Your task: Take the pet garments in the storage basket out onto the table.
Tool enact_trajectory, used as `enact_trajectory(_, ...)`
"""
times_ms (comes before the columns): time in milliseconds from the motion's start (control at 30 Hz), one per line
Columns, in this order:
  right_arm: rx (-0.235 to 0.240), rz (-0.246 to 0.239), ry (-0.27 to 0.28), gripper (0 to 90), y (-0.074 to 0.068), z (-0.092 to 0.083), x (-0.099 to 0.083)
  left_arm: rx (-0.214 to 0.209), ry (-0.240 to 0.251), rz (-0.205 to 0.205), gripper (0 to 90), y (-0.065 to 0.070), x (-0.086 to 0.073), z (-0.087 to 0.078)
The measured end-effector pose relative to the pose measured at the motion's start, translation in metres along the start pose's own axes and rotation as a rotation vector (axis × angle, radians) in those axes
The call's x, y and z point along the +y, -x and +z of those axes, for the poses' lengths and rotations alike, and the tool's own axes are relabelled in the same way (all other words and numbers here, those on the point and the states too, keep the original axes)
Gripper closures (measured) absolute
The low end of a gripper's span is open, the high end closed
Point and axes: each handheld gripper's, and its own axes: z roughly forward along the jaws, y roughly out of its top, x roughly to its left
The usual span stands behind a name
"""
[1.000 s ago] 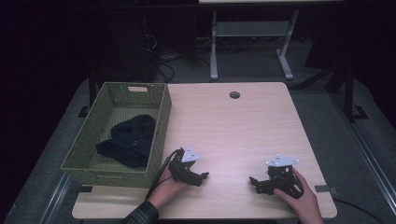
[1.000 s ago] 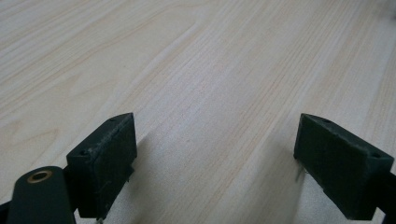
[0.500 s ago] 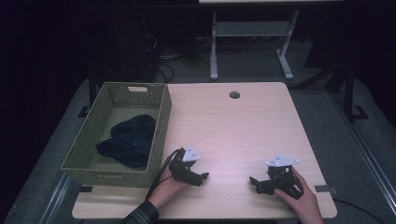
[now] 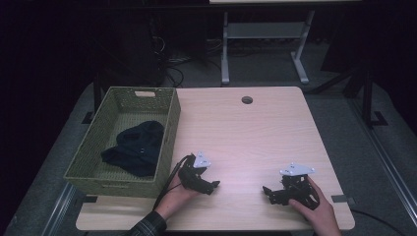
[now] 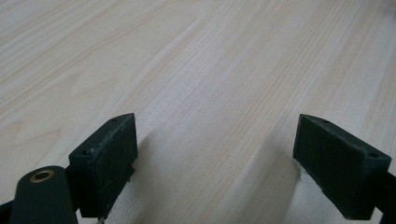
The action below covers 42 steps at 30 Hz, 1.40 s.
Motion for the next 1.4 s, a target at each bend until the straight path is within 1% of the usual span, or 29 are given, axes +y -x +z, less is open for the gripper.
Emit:
enact_trajectory(167, 0.000, -0.001, 0.000, 0.0, 0.000, 0.000, 0.000, 0.001, 0.001, -0.010, 13.3, -0.001, 0.001, -0.002)
enact_trajectory(300, 0.000, -0.001, 0.000, 0.0, 0.000, 0.000, 0.000, 0.000, -0.010, -0.009, 13.3, -0.002, 0.002, -0.003)
enact_trajectory(567, 0.000, -0.001, 0.001, 0.0, 0.000, 0.000, 0.000, 0.016, -0.020, -0.004, 13.3, -0.002, 0.006, -0.008)
enact_trajectory(867, 0.000, -0.001, 0.000, 0.0, 0.000, 0.000, 0.000, 0.027, -0.030, -0.012, 13.4, -0.006, 0.008, -0.012)
enact_trajectory(1000, 0.001, 0.003, -0.002, 0.0, 0.000, 0.000, 0.000, 0.024, -0.028, -0.012, 13.4, -0.007, 0.009, -0.013)
enact_trajectory(1067, 0.001, 0.003, -0.002, 0.0, 0.000, 0.000, 0.000, 0.020, -0.030, -0.018, 13.3, -0.007, 0.010, -0.014)
enact_trajectory(1100, 0.001, 0.003, -0.002, 0.0, 0.000, 0.000, 0.000, 0.018, -0.023, -0.022, 13.3, -0.007, 0.010, -0.014)
enact_trajectory(1133, 0.001, 0.003, -0.002, 0.0, 0.000, 0.000, 0.000, 0.021, -0.023, -0.015, 13.3, -0.007, 0.011, -0.015)
enact_trajectory(1267, 0.000, 0.003, -0.002, 0.0, 0.000, 0.000, 0.000, 0.026, -0.020, -0.012, 13.3, -0.008, 0.015, -0.018)
enact_trajectory(1400, 0.000, 0.003, -0.002, 0.0, 0.000, 0.000, 0.000, 0.022, -0.020, -0.020, 13.3, -0.009, 0.016, -0.020)
